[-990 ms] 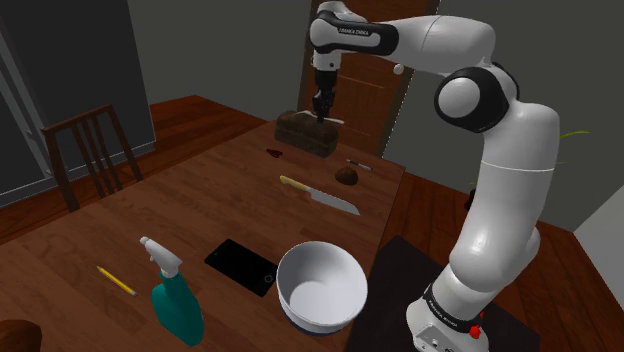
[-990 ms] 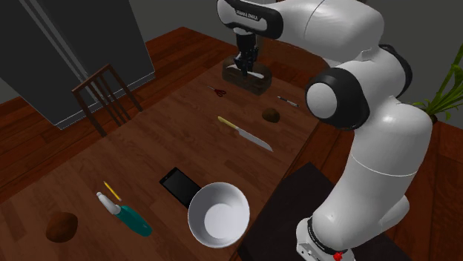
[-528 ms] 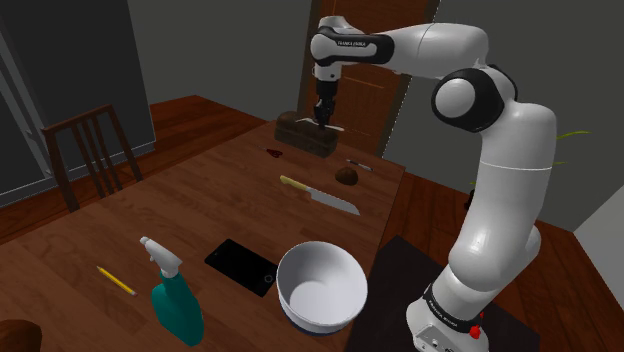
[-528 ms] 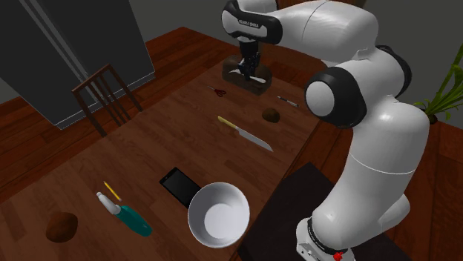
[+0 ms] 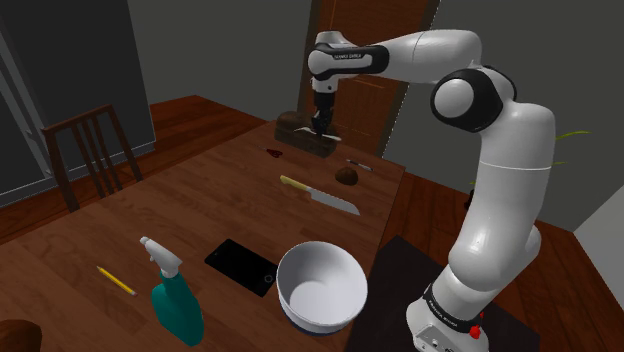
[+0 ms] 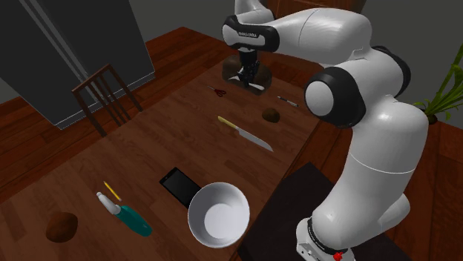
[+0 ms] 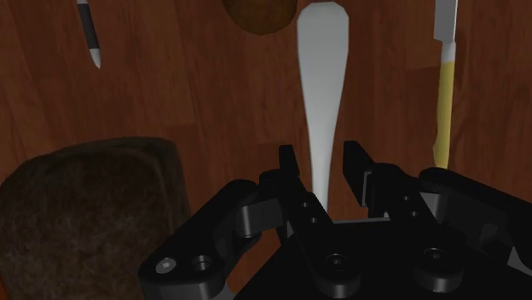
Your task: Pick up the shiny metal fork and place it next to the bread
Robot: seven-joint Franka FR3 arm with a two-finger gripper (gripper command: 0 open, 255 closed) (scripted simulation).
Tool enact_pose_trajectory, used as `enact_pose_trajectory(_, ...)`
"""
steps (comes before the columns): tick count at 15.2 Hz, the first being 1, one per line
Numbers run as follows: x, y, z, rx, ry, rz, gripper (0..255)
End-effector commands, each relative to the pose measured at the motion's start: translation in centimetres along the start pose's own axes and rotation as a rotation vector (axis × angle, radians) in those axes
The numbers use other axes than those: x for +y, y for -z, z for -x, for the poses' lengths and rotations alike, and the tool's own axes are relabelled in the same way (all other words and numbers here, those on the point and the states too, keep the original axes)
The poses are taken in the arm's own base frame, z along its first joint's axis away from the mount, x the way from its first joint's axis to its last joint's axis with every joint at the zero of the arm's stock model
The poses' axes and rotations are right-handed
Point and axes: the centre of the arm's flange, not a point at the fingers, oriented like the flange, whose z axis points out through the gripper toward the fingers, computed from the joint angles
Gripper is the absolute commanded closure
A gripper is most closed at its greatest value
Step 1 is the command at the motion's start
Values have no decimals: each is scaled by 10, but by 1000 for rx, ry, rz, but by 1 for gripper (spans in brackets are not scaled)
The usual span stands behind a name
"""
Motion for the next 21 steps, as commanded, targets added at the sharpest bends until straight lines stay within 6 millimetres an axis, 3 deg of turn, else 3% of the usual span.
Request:
enact_pose_trajectory(1, -1, -12, 1, 1, 0, 0, 255)
enact_pose_trajectory(21, -2, -116, -13, 1, 0, 0, 255)
